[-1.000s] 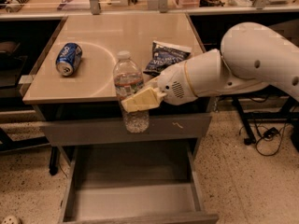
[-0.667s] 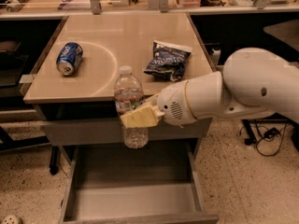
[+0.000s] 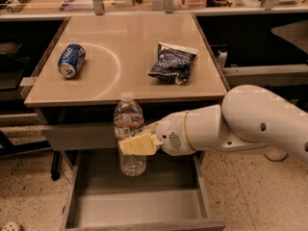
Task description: Place water bottle into middle drawer
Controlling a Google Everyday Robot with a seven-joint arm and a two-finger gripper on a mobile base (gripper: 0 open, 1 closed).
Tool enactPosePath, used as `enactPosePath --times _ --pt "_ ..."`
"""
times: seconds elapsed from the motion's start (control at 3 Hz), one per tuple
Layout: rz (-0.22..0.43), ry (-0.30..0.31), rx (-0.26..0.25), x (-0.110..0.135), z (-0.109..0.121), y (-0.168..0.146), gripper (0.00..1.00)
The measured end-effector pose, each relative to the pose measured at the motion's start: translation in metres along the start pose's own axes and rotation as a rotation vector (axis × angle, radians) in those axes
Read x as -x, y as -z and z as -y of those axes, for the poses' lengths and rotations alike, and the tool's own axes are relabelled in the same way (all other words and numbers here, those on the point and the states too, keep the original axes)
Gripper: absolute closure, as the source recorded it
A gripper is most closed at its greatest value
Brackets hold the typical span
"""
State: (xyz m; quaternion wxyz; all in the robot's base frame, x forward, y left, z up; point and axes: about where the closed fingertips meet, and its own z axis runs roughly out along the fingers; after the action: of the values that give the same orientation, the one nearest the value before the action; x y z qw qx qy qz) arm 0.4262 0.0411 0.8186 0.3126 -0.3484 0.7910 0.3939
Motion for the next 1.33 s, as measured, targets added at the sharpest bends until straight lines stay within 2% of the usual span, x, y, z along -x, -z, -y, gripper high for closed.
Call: enactPosePath --times 0.33,0.67,1.0,1.33 --pt "0.007 -0.037 -0.023 -0.018 -0.003 -0.016 1.0" --pt "0.045 -0.103 -0.061 -0.058 -0.002 -0.043 1.0" --pt "0.096 -0.132 -0.122 -0.084 0.014 -0.062 1.0" --pt "0.15 -0.183 -0.162 -0.11 0.028 -0.08 1.0"
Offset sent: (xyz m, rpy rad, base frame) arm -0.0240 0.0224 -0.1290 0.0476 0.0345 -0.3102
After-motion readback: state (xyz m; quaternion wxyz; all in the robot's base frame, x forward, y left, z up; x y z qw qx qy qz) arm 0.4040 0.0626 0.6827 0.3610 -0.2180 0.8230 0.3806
